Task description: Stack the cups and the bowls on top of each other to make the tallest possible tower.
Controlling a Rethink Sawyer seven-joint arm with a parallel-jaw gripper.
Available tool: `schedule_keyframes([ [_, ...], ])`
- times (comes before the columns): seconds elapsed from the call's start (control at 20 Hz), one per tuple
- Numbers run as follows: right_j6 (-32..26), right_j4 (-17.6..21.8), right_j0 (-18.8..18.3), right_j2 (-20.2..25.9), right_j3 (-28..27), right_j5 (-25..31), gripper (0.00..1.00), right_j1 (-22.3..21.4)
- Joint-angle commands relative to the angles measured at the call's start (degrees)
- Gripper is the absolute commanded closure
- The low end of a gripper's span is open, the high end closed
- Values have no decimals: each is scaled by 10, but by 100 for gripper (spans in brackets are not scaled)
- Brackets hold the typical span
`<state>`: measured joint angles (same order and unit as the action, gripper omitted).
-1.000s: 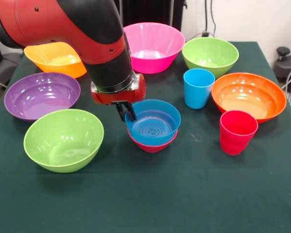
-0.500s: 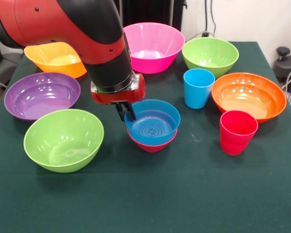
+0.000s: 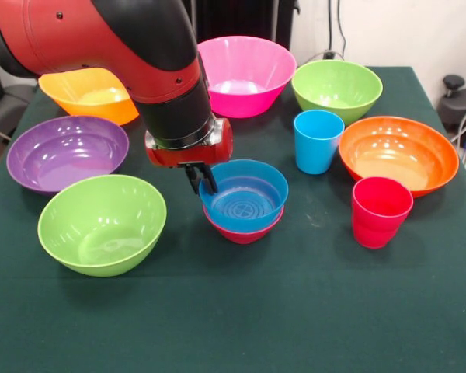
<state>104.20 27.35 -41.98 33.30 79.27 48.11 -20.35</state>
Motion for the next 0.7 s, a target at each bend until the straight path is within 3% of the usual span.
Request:
schedule_keyframes([
  [0.05, -108, 45, 9, -4, 30, 1, 100, 33],
  [0.7, -110, 51, 20, -16, 24, 27, 100, 24],
])
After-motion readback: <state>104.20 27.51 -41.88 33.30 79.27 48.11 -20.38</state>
